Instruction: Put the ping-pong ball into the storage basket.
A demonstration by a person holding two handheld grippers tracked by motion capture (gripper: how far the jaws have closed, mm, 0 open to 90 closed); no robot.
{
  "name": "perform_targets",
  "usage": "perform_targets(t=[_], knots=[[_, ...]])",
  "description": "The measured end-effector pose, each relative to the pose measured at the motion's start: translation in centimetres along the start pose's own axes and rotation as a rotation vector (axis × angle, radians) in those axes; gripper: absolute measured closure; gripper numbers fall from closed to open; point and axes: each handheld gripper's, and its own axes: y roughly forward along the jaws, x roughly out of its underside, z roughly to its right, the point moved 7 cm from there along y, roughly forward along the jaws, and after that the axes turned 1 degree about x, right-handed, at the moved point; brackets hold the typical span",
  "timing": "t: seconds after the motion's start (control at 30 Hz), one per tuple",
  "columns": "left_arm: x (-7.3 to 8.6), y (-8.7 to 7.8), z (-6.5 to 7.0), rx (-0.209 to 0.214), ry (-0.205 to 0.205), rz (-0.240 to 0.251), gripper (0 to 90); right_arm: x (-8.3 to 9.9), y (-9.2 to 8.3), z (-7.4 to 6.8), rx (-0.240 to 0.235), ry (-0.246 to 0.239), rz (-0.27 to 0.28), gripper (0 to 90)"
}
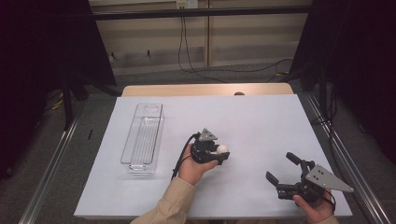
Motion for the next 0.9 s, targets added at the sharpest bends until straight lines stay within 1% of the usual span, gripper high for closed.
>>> perform_targets(t=[0.07,0.13,0.2,0.27,0.33,0.4,0.43,0.5,0.53,0.57,0.6,0.67,0.9], knots=[[0.0,-0.1,-0.1,-0.002,-0.001,-0.004,51.3,0.0,0.0,0.0,-0.003,-0.002,-0.002,1.8],[0.1,-0.2,-0.2,-0.003,0.007,-0.01,51.3,0.0,0.0,0.0,-0.003,-0.002,-0.001,1.8],[0.1,-0.3,-0.3,-0.004,-0.001,-0.008,51.3,0.0,0.0,0.0,0.001,0.003,0.001,1.8],[0.1,-0.4,-0.3,-0.006,-0.01,-0.006,51.3,0.0,0.0,0.0,-0.003,-0.003,-0.002,1.8],[0.1,-0.4,-0.4,-0.008,-0.009,-0.002,51.3,0.0,0.0,0.0,-0.003,-0.005,0.0,1.8],[0.1,-0.5,-0.5,-0.004,-0.006,-0.007,51.3,0.0,0.0,0.0,-0.002,-0.005,0.0,1.9],[0.1,-0.5,-0.6,-0.006,-0.013,-0.004,51.3,0.0,0.0,0.0,-0.003,-0.005,0.0,1.8],[0.0,-0.6,-0.6,-0.009,-0.012,-0.006,51.3,0.0,0.0,0.0,-0.004,-0.005,0.0,1.8],[-0.1,-0.7,-0.6,-0.002,-0.015,-0.001,51.3,0.0,0.0,0.0,-0.003,-0.002,0.001,1.9],[-0.1,-0.8,-0.7,-0.012,-0.016,-0.003,51.3,0.0,0.0,0.0,-0.004,-0.005,0.0,1.8],[-0.2,-0.8,-0.7,-0.009,-0.02,0.005,51.3,0.0,0.0,0.0,-0.004,-0.003,-0.001,1.8],[-0.2,-1.0,-0.8,-0.014,-0.013,-0.003,51.3,0.0,0.0,0.0,-0.005,-0.005,-0.002,1.8],[-0.2,-1.3,-1.0,-0.021,-0.014,-0.009,51.3,0.0,0.0,0.0,-0.005,-0.005,-0.001,1.9]])
